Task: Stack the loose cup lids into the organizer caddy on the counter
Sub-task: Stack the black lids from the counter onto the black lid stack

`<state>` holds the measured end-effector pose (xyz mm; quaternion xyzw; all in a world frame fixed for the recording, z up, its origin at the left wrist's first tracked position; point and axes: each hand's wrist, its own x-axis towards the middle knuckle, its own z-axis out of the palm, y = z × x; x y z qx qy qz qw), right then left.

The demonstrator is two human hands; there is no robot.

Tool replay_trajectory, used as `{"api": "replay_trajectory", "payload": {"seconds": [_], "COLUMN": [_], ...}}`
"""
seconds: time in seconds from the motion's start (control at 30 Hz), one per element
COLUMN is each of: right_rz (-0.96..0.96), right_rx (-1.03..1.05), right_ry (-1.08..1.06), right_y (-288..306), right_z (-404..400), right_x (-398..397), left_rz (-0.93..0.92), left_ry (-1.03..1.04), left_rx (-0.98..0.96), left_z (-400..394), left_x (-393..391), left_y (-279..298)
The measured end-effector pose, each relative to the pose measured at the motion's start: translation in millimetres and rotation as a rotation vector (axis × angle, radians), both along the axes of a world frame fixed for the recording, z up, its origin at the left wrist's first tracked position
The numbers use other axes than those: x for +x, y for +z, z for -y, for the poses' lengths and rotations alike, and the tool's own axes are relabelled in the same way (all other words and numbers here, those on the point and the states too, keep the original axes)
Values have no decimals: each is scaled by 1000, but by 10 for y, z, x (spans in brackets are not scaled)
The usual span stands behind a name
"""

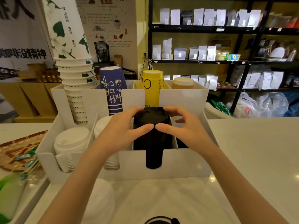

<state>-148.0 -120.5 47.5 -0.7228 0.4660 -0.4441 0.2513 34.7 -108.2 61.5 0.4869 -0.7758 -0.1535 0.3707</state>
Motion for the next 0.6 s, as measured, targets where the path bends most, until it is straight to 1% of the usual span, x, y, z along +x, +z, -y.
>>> {"api": "replay_trajectory", "payload": {"seconds": [0.2, 0.37, 0.43, 0.5, 0.57, 0.6], "right_rz": [-34, -47, -76, -107, -146, -171], "right_rx": [0, 13, -11, -41, -52, -47], "right_ry": [16, -21, -44, -64, -68, -67], "right_y": [10, -13, -49, -96, -151, -185], "right_z": [-5, -130, -248, -405, -585, -678], "right_x": [5, -100, -213, -363, -518, -584], "left_rz": [82, 134, 124, 81, 44, 16], "left_ry": [13, 51, 76, 85, 44, -11], "left_rx": [-24, -64, -122, -258, -387, -396], "left_z": [2, 5, -21, -81, -171, -218], "left_x": [-17, -49, -66, -97, -152, -187], "left_y": [-9, -24, -16, 3, 33, 42]}}
